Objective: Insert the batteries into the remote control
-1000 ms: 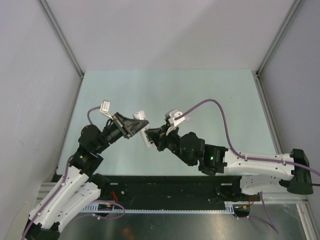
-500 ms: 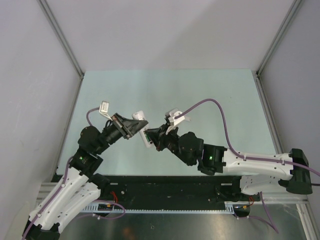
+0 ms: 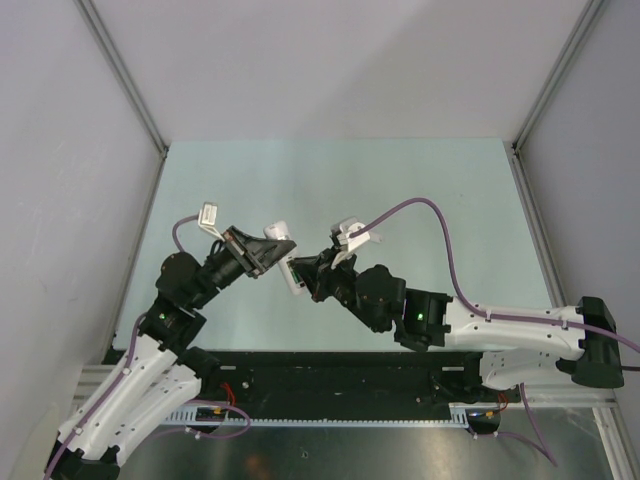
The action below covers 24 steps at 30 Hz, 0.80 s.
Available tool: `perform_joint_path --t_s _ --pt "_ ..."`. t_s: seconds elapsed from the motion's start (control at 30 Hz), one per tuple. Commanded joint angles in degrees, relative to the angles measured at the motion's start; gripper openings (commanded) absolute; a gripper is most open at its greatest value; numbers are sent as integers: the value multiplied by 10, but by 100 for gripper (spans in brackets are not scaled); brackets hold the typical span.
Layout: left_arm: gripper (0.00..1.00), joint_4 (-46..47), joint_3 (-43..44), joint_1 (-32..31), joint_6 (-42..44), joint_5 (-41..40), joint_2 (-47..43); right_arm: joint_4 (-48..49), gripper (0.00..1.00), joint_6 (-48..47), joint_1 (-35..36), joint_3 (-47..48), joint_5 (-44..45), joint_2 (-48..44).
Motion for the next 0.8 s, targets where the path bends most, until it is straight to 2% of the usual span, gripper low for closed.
perform_joint_path --t_s 0.0,0.27,0.77 --pt "0 210 32 -4 -63 11 -41 -162 0 11 -6 -30 43 37" --pt "0 210 11 -4 -63 6 -44 -160 3 13 -14 -13 59 33" --pt "0 213 -8 -4 -99 -21 -20 -231 12 27 -38 38 74 56"
